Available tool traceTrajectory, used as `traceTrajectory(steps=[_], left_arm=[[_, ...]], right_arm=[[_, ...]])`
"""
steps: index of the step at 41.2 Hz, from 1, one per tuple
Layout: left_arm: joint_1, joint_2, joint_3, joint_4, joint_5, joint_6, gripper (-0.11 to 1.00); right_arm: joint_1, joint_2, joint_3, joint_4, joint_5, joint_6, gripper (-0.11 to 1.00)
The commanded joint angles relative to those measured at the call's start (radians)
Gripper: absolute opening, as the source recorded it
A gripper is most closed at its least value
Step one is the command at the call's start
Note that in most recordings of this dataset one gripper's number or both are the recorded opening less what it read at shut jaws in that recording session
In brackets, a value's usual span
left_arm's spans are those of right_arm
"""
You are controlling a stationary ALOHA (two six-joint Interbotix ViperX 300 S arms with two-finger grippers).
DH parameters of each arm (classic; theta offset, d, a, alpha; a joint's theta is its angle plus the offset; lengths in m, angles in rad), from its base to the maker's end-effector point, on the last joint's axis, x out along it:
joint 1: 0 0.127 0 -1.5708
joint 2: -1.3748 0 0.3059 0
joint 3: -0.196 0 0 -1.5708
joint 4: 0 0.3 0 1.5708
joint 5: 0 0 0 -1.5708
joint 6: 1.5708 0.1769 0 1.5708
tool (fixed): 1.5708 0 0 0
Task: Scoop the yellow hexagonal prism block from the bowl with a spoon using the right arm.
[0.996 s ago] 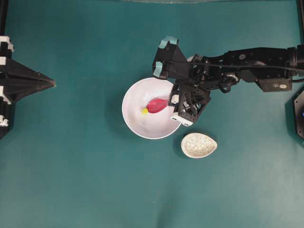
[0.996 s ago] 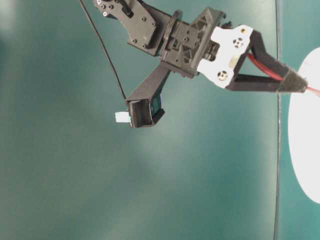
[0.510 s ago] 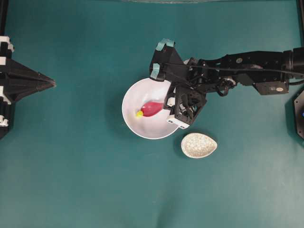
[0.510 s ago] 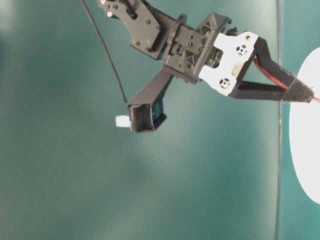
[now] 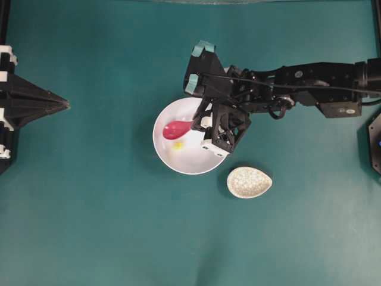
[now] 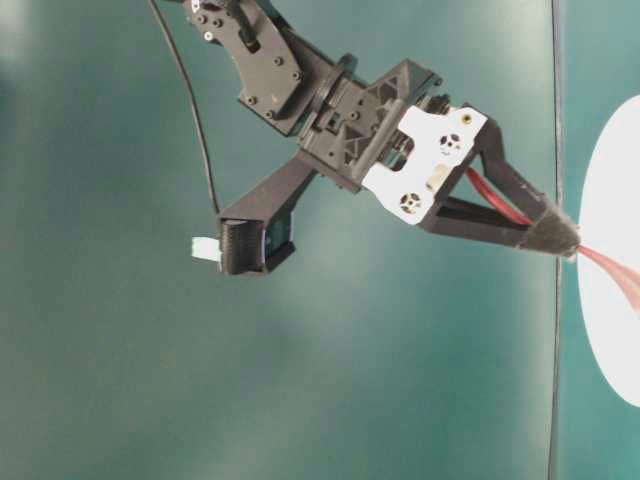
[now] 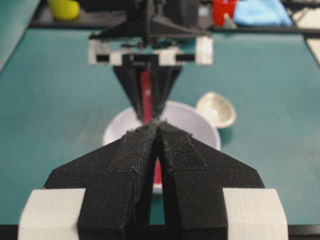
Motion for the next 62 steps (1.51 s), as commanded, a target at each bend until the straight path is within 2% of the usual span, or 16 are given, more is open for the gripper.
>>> traceTrajectory(steps=[1,14,30,46,58,62], left_arm=[[0.003,0.005,-0.021,0.003,-0.006,0.000,0.01],[0.003,0.005,-0.021,0.003,-0.005,0.000,0.01],[0.003,0.005,-0.021,0.003,-0.005,0.000,0.01],[0.003,0.005,-0.020,0.003,-0.006,0.000,0.01],[0.003,0.005,-0.020,0.003,-0.006,0.000,0.01],[0.003,0.005,-0.021,0.003,-0.006,0.000,0.01]], right_arm=[[0.002,-0.052,-0.026,-0.005,-0.009,0.000,0.25],[0.000,-0.106,-0.028,-0.012,0.025,0.000,0.25],[0.000,-0.238,-0.011,-0.026,0.166,0.003,0.25],[0.000,-0.268,0.031,-0.026,0.301,0.011,0.25],[0.000,-0.236,0.043,-0.028,0.373,0.112,0.25],[0.000,-0.227,0.040,-0.026,0.374,0.127,0.25]])
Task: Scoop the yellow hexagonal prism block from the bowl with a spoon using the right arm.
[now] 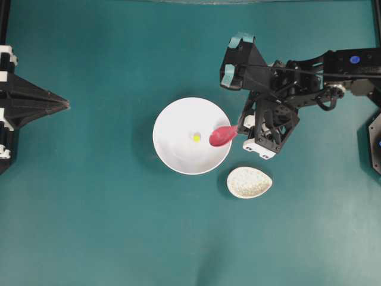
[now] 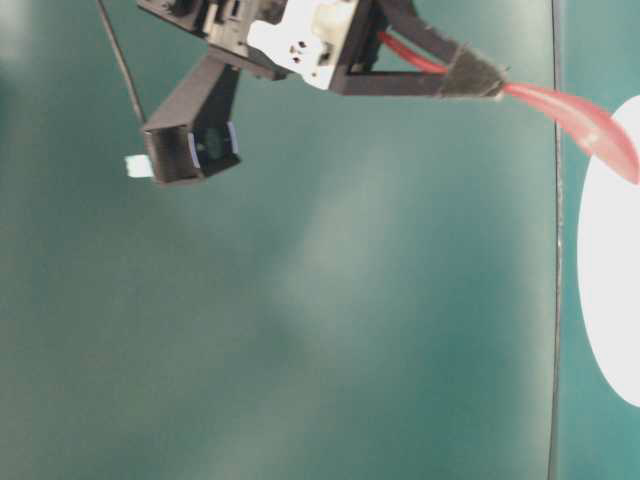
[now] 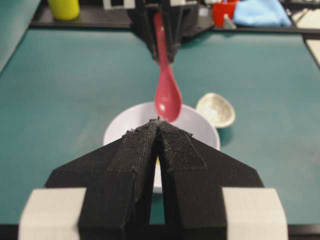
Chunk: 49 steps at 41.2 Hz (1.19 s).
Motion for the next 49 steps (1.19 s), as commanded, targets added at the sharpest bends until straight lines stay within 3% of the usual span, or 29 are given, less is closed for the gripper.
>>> traceTrajectory(steps=[1,49], left_arm=[[0.003,0.005,-0.021,0.003,-0.005,0.000,0.01],[0.003,0.003,-0.021,0.003,-0.005,0.000,0.01]], right_arm=[[0.002,-0.008,-0.017,0.000,0.002,0.009,0.25],[0.002,0.133,-0.055,0.000,-0.063,0.009,0.25]])
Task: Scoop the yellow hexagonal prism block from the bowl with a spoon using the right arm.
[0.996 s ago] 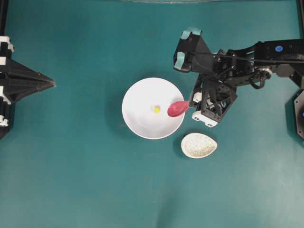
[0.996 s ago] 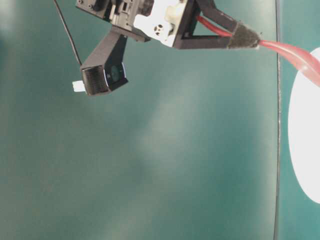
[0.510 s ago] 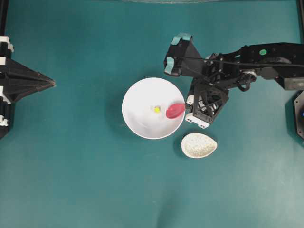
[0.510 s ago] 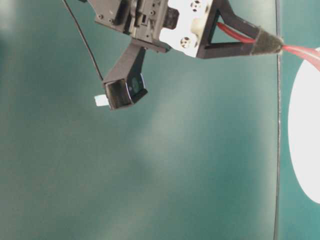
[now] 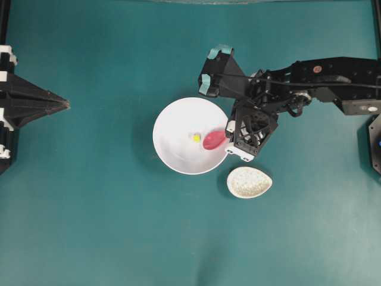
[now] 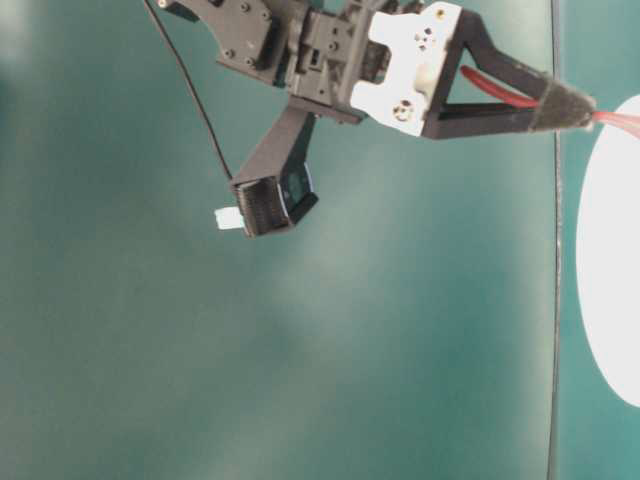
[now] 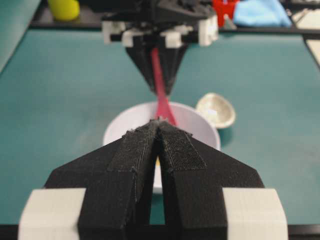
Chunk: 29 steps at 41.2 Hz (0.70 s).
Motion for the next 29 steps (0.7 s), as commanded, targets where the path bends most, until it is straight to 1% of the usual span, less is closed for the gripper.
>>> traceTrajectory(steps=[1,29], left_arm=[[0.003,0.003,-0.021,0.003,-0.006,0.000,0.01],[0.003,0.003,-0.023,0.003,-0.006,-0.002,0.01]], right_arm=[[0.000,-0.008,-0.026,0.000,-0.014,-0.002,0.25],[0.000,0.052,-0.025,0.000,-0.160,-0.008,0.24]])
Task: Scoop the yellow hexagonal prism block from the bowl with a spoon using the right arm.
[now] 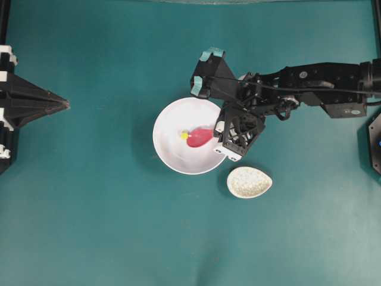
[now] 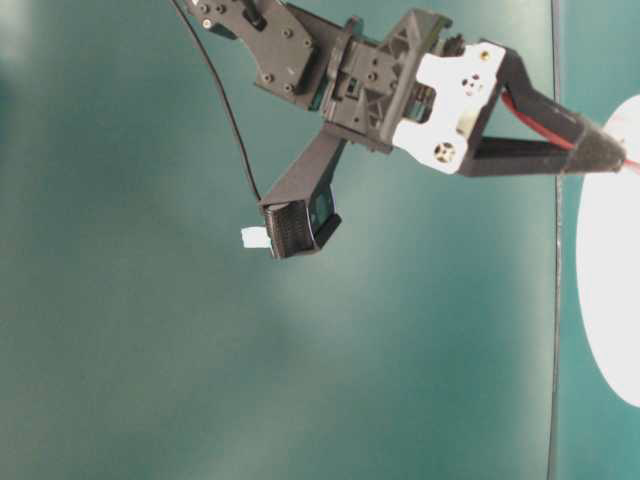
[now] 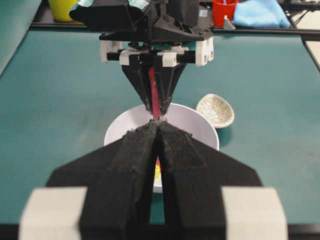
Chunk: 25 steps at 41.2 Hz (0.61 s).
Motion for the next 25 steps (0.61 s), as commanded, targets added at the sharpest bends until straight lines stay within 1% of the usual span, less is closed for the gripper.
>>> traceTrajectory(steps=[1,16,18,21,25], left_arm=[[0.002,0.003,-0.023,0.003,-0.006,-0.002,0.01],[0.002,0.003,-0.023,0.003,-0.006,-0.002,0.01],[0.002,0.003,-0.023,0.003,-0.006,-0.002,0.01],[0.002,0.003,-0.023,0.003,-0.006,-0.002,0.01],[0.002,0.003,-0.023,0.003,-0.006,-0.002,0.01]], right_arm=[[0.000,-0.009,-0.023,-0.002,-0.029,-0.002,0.24],[0.000,0.000,-0.018,0.000,-0.121,0.003,0.24],[0.000,0.002,-0.018,0.002,-0.135,0.003,0.22],[0.000,0.002,-0.018,0.003,-0.149,0.003,0.16],[0.000,0.000,-0.018,0.005,-0.164,0.005,0.16]])
